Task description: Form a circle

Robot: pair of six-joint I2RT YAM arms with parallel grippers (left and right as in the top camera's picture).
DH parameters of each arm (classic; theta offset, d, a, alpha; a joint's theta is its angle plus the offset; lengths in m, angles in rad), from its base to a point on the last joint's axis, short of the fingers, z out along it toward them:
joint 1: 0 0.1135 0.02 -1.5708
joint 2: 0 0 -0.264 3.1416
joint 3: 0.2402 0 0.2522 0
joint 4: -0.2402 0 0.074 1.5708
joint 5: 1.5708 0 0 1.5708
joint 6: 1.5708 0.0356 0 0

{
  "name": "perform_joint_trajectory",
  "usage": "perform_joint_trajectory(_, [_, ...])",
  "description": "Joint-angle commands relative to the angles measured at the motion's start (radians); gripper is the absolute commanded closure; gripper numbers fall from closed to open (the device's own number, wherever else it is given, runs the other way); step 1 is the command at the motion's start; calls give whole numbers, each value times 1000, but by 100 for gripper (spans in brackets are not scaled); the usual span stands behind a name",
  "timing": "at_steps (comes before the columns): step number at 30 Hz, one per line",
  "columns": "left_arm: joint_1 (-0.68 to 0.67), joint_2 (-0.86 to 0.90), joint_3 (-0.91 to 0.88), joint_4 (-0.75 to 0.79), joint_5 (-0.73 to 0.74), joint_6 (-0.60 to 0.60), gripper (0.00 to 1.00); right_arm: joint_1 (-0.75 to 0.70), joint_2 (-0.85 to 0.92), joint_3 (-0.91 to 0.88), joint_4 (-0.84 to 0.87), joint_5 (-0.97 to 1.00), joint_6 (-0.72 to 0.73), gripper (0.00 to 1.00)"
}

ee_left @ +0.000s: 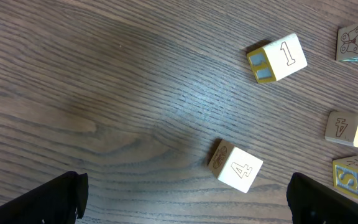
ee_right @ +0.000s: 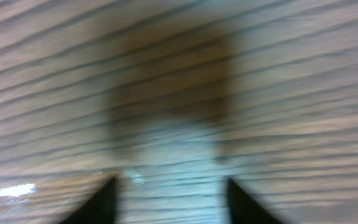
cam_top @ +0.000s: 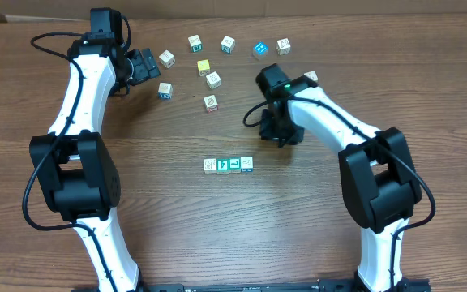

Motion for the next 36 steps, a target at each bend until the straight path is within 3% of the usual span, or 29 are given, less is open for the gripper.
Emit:
perform_joint_trajectory(1, [-7, -6, 13, 0, 4, -21, 0, -19, 2, -6, -3, 14, 3, 0])
perform_joint_trajectory(36, [-7, -6, 13, 0, 4, -21, 0, -25, 2, -6, 48, 10, 3, 0])
